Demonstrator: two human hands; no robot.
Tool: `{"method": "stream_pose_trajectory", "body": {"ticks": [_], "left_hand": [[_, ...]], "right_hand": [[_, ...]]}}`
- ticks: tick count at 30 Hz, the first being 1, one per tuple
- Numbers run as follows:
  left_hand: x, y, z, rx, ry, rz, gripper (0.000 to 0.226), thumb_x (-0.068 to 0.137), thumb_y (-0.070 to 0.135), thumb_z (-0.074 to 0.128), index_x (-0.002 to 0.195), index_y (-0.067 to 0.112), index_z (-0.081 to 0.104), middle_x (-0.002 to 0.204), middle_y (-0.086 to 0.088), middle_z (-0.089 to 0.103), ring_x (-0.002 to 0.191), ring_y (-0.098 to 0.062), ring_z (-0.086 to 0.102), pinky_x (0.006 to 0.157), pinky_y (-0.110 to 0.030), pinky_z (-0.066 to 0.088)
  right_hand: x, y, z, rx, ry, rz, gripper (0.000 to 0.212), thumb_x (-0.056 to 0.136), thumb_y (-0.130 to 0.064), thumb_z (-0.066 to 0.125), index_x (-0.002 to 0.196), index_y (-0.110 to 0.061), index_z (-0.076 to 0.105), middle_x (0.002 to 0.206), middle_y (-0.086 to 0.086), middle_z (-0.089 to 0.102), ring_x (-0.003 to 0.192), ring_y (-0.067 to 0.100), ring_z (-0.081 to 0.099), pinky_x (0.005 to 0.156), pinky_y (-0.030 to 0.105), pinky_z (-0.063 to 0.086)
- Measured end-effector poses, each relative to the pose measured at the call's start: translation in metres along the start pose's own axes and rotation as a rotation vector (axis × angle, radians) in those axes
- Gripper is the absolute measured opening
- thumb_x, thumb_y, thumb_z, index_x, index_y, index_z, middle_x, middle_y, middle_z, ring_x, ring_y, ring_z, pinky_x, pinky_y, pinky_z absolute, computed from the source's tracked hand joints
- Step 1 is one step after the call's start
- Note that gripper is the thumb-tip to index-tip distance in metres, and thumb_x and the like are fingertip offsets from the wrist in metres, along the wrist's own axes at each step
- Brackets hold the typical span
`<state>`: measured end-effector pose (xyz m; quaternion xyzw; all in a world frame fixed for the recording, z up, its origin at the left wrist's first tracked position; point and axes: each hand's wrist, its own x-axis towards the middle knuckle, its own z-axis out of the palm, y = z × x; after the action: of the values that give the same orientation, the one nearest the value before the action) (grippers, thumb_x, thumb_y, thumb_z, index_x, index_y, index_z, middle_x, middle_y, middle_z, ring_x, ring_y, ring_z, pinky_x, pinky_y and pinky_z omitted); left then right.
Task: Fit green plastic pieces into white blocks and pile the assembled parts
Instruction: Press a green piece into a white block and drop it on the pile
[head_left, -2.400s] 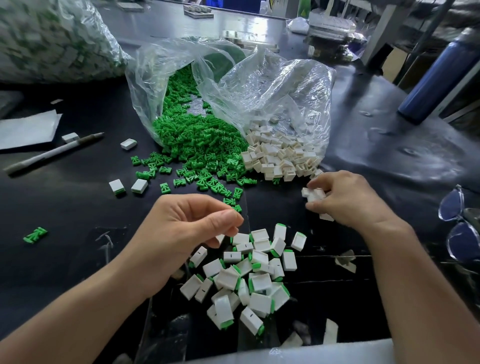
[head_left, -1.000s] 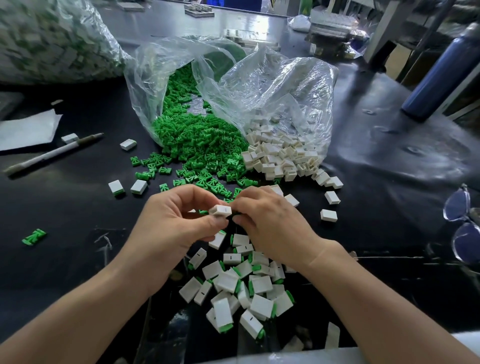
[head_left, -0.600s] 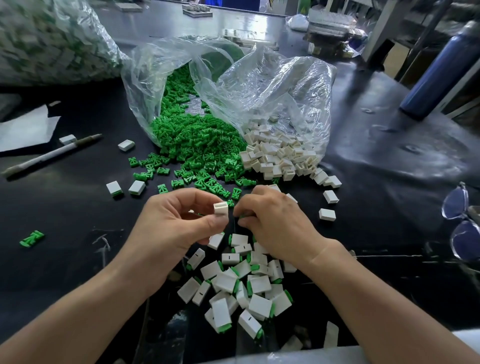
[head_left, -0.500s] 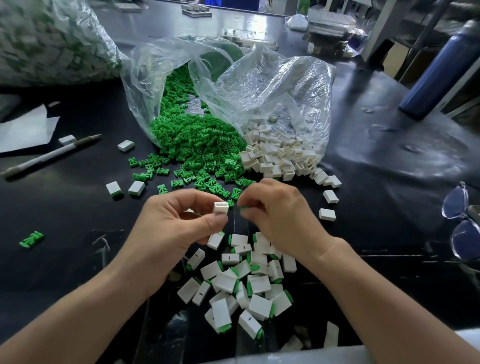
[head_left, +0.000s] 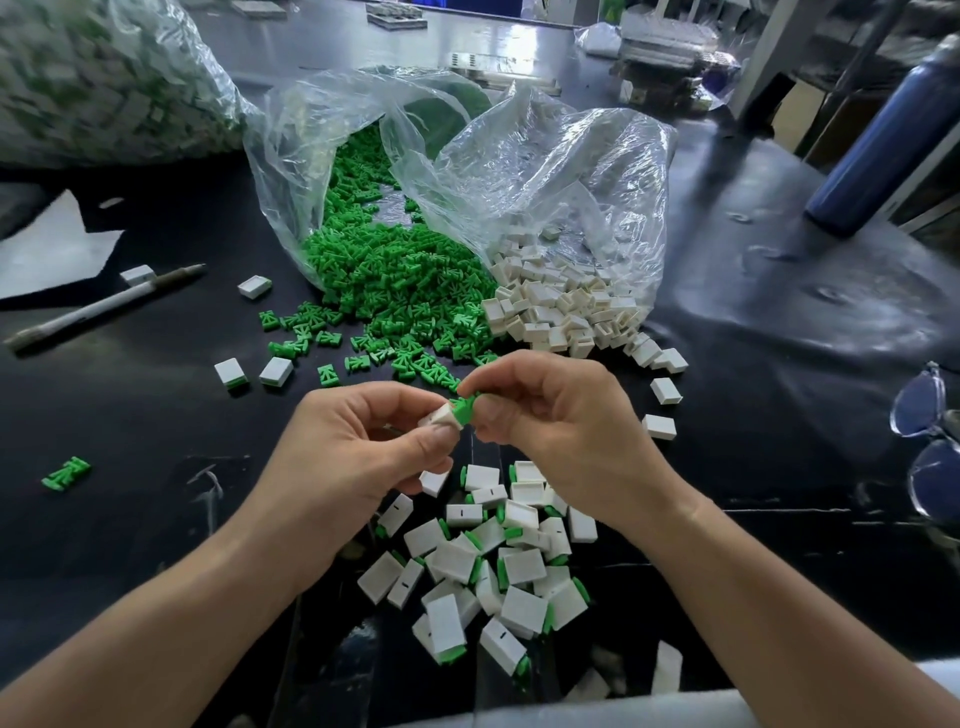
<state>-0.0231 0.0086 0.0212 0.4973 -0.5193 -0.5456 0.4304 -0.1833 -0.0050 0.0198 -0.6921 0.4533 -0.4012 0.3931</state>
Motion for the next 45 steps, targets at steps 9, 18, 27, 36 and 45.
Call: {"method": "stream_pose_trajectory", "body": {"ticks": [9,18,27,36,45], "left_hand": [[0.000,-0.002,-0.001,0.042,-0.012,0.008,0.015,0.058,0.022,0.070,0.071,0.016,0.075,0.067,-0.010,0.071,0.056,-0.011,0.065,0.050,-0.016,0.050],[-0.002,0.000,-0.002,0.061,-0.049,0.027,0.018,0.061,0.025,0.068,0.074,0.013,0.074,0.067,-0.008,0.072,0.057,-0.013,0.067,0.049,-0.018,0.051],[-0.006,0.000,-0.007,0.139,-0.152,0.098,0.019,0.059,0.026,0.068,0.070,0.011,0.073,0.060,-0.011,0.069,0.051,-0.013,0.064,0.047,-0.018,0.047],[-0.011,-0.003,-0.009,0.415,-0.160,0.209,0.023,0.058,0.038,0.063,0.067,0.019,0.072,0.056,-0.002,0.067,0.052,-0.016,0.065,0.052,-0.031,0.054],[-0.005,0.007,-0.004,0.009,-0.116,0.212,0.023,0.059,0.020,0.068,0.079,0.009,0.074,0.074,-0.010,0.073,0.063,-0.015,0.068,0.055,-0.018,0.053]], "right_hand": [[-0.001,0.001,0.002,0.029,-0.019,0.011,0.024,0.082,0.000,0.064,0.079,-0.023,0.064,0.075,0.012,0.068,0.065,0.018,0.064,0.068,0.036,0.057],[-0.002,0.001,-0.002,-0.114,-0.113,0.102,0.018,0.090,-0.019,0.056,0.073,-0.023,0.059,0.067,-0.002,0.063,0.067,0.021,0.062,0.068,0.045,0.053],[-0.008,-0.007,0.000,-0.459,-0.203,-0.149,0.018,0.090,-0.020,0.048,0.072,-0.017,0.047,0.059,-0.014,0.039,0.058,0.009,0.034,0.056,0.018,0.030],[-0.011,-0.006,0.001,-0.701,-0.278,-0.368,0.012,0.083,-0.005,0.055,0.071,-0.002,0.055,0.063,0.004,0.048,0.057,0.022,0.043,0.050,0.035,0.040],[-0.007,-0.005,-0.001,-0.028,-0.066,0.008,0.041,0.082,-0.051,0.042,0.066,-0.017,0.058,0.058,-0.002,0.055,0.055,0.012,0.051,0.053,0.034,0.045]]}}
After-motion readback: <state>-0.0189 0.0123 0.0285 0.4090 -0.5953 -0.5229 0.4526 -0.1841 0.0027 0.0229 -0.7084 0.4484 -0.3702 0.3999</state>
